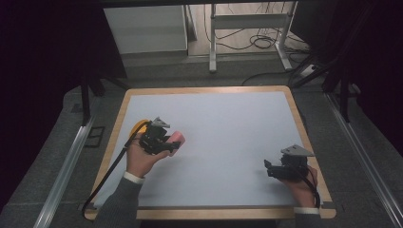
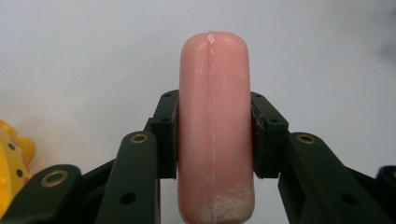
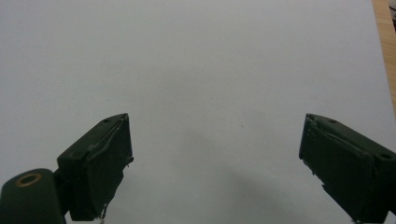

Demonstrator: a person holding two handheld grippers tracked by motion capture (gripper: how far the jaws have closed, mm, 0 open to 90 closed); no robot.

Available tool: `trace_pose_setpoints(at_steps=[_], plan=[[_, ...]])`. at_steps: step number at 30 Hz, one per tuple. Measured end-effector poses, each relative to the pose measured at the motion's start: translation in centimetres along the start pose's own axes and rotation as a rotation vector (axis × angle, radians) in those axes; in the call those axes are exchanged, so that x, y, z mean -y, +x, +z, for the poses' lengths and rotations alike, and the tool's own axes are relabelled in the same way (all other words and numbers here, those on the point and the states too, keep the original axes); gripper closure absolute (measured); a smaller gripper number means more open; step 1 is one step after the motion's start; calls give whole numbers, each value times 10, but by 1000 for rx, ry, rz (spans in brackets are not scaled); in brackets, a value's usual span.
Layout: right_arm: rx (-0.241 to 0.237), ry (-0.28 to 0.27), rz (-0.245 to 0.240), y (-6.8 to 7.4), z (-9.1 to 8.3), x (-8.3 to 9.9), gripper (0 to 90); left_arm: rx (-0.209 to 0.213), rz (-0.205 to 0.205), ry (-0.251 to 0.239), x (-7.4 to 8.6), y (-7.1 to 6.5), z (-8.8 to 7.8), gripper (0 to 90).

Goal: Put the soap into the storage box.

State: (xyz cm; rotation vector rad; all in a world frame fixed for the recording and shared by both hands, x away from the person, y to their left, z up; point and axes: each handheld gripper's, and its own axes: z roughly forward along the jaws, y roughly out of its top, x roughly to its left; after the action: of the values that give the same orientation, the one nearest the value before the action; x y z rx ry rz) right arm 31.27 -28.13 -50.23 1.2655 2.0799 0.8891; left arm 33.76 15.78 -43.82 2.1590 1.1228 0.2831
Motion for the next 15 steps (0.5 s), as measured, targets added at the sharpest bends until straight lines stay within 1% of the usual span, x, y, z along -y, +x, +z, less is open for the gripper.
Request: trace_pose_setpoints(at_steps=[15], plan=[[1,0,6,-2,-1,1,92,-32,-7,-6,-1,10,-12,602]])
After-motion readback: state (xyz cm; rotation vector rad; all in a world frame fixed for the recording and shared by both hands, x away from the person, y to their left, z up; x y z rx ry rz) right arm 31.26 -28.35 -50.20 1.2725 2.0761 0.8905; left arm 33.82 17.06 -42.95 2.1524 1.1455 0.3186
